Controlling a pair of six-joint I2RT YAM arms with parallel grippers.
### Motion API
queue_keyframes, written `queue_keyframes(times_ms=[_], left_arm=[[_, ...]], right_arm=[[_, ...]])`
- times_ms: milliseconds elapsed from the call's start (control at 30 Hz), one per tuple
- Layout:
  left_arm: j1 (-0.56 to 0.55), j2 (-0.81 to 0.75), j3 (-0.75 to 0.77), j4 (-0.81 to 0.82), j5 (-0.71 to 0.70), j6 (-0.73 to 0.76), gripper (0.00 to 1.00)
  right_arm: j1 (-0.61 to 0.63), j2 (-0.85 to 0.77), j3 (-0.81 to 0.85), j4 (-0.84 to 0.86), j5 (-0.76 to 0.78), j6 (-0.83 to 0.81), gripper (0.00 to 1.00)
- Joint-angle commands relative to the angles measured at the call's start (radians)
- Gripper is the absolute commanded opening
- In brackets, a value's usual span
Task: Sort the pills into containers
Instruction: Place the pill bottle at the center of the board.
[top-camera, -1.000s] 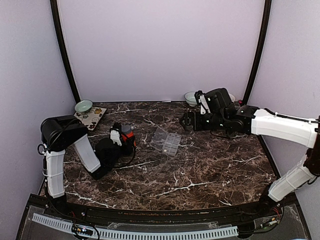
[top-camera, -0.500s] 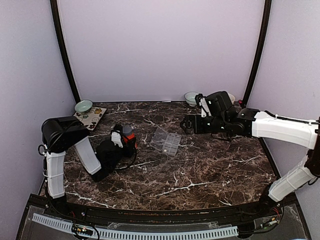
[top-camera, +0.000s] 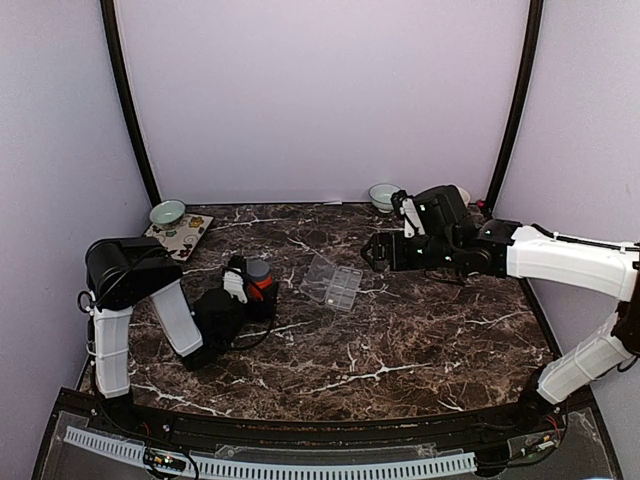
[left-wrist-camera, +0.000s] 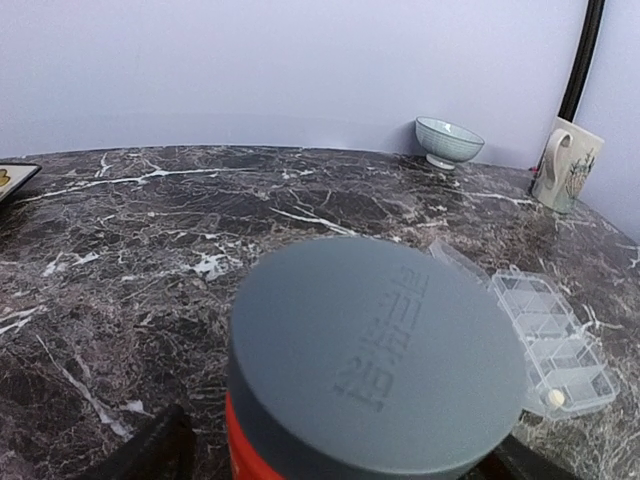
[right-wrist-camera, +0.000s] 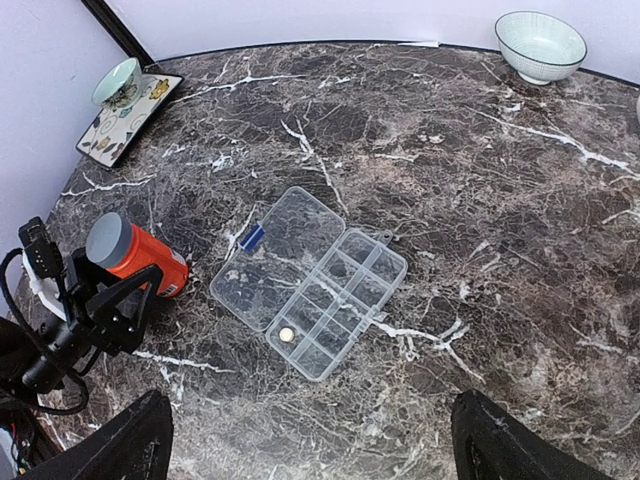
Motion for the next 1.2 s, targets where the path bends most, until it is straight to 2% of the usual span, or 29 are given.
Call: queue_keyframes(times_ms=[0, 433, 700, 1000, 1167], left_arm=[[-0.012, -0.034, -0.023, 0.026, -0.031, -0.004, 0.92], [-0.068, -0.105, -0.07, 0.028, -0.12, 0.013, 0.92], [-0.108, -0.23, -0.111, -0.071, -0.123, -0.005, 0.92], [-0.174, -0.416, -0.127, -0.273, -0.138, -0.044, 0.92], [-0.211, -0.58, -0.068, -0.592, -0.141, -0.107, 0.91]], right_arm=[[-0.007, -0.028, -0.011, 0.032, -0.016, -0.013, 0.98], [-0.006, -0.048, -0.028, 0.027, -0.029, -0.021, 0.98], [-0.006, 0.001, 0.031, -0.03, -0.018, -0.005, 0.98], [-0.006, 0.153, 0.174, -0.131, -0.01, 0.034, 0.96], [-0.005, 0.284, 0.289, -0.176, -0.016, 0.049, 0.91]])
